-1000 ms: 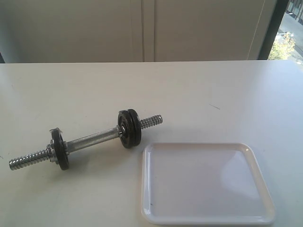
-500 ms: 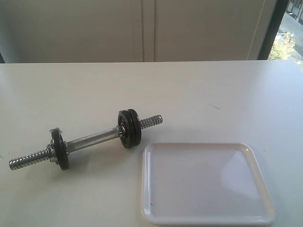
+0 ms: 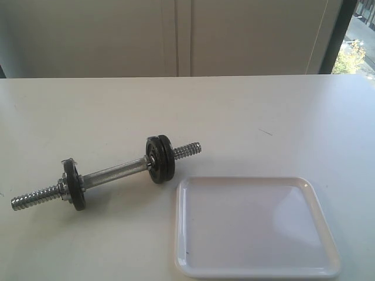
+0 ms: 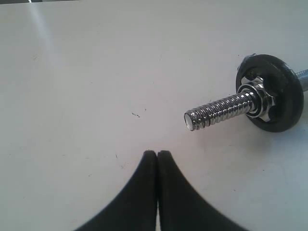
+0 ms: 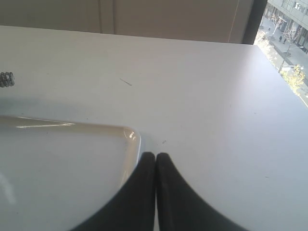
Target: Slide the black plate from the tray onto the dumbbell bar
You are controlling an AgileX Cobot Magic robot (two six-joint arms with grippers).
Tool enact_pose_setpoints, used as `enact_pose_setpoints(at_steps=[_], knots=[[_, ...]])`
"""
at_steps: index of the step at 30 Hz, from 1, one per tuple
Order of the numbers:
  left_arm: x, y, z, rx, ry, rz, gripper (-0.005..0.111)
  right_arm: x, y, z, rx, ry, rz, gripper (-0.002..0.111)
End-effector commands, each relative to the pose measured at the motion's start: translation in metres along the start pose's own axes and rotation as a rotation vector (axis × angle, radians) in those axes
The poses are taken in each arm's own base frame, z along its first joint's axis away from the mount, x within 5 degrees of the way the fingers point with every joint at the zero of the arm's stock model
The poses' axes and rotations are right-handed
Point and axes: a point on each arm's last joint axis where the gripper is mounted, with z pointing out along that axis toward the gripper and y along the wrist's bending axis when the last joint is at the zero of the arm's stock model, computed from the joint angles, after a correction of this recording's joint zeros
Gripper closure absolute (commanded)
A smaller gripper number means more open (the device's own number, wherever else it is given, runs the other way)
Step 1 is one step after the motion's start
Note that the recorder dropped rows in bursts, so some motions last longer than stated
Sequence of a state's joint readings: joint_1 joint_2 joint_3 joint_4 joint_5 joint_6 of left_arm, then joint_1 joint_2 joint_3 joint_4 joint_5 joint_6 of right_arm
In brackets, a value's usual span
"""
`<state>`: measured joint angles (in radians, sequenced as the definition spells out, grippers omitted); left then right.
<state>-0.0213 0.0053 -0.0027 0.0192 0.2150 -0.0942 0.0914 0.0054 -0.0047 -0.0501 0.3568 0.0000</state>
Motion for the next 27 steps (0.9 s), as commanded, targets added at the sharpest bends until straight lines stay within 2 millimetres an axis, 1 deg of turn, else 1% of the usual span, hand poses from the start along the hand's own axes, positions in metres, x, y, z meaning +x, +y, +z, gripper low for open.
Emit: enact_pose_setpoints(at_steps=[1,11,18,27], knots=[[0.0004,0.0,0.0,0.001,-0.006,0.003,0.107,-0.0001,-0.0002,0.0001,0.005,-0.017,-0.001,0.108],[0.0004,0.0,0.0,0.001,-0.006,0.003,0.107,-0.0008,-0.0002,0.0001,0.005,-0.023,-0.001,0.108],[0.0004,0.0,0.0,0.001,-0.006,0.003,0.107,-0.0008,-0.0002,0.0001,0.003,-0.024,0.138,0.108],[0.0004,0.0,0.0,0.001,-0.006,0.003,0.107,-0.0008,-0.0001,0.0001,0.002,-0.024,0.144,0.108]])
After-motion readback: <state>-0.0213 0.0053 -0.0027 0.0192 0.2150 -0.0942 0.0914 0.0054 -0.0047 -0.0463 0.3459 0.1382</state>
